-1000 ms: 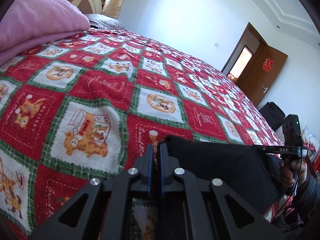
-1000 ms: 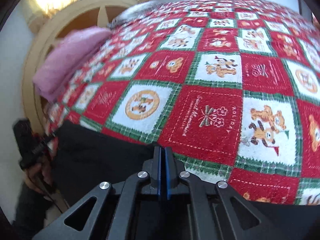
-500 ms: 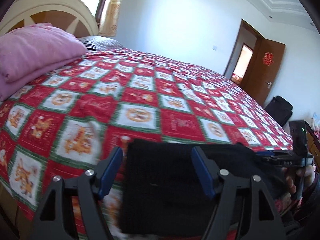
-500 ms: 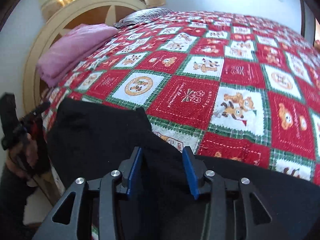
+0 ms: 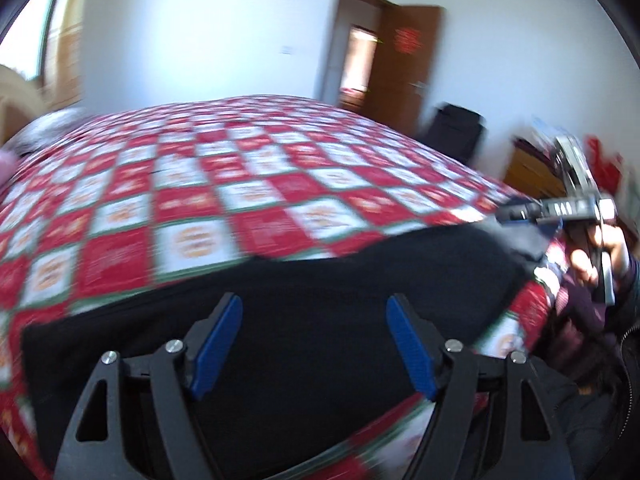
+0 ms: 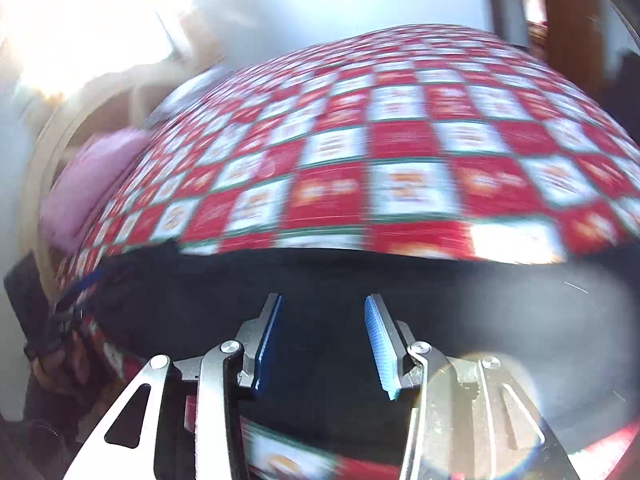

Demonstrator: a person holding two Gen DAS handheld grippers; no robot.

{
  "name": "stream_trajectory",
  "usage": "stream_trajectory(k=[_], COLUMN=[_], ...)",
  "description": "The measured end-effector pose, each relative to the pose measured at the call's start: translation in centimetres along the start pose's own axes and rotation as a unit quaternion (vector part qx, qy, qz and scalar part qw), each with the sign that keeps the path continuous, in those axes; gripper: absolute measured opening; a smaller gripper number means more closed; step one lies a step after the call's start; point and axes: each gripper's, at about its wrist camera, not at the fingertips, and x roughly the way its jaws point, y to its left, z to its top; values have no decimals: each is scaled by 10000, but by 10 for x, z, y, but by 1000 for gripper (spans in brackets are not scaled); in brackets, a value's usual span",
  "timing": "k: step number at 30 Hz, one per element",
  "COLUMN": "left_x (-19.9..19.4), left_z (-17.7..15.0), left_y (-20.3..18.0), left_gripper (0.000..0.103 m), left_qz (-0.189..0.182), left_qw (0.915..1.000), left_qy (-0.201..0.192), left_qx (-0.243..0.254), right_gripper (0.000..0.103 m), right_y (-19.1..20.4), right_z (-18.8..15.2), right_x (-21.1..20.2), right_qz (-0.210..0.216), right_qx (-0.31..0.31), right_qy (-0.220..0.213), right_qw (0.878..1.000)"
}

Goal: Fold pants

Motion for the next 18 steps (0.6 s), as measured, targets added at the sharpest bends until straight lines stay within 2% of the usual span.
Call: stream_trajectory(k=[3, 7, 9, 10, 15, 18], left_x=[22, 54, 67, 73, 89, 95], left_z=[9, 19, 20, 20, 8, 0], left_y=[-37, -93, -117, -126, -160, -173], left_gripper=[78, 77, 73, 67, 61, 60], left_qz=[-330, -864, -1082, -1176, -1465, -1446], left_qw=[9985, 9900, 9844, 9814, 9708, 9658], left_qy=[178, 466, 617, 698, 1004, 1174], left_qx=[409, 1012, 1246, 1344, 1614, 1803], right_gripper=[44, 44, 44, 44, 44, 44], right_y=[-48, -99, -115, -124, -144, -150], right_z=[-7, -22, -31, -35, -45, -49], right_x=[-34, -68, -79, -84, -92, -93], right_qz=[-365, -570, -642, -702, -802, -811], right_qx=[570, 1179, 1388, 1491, 1728, 1816], right_qy=[-272, -514, -607, -662, -846, -987], right_qw=[9973, 9901, 9864, 9841, 9780, 9750])
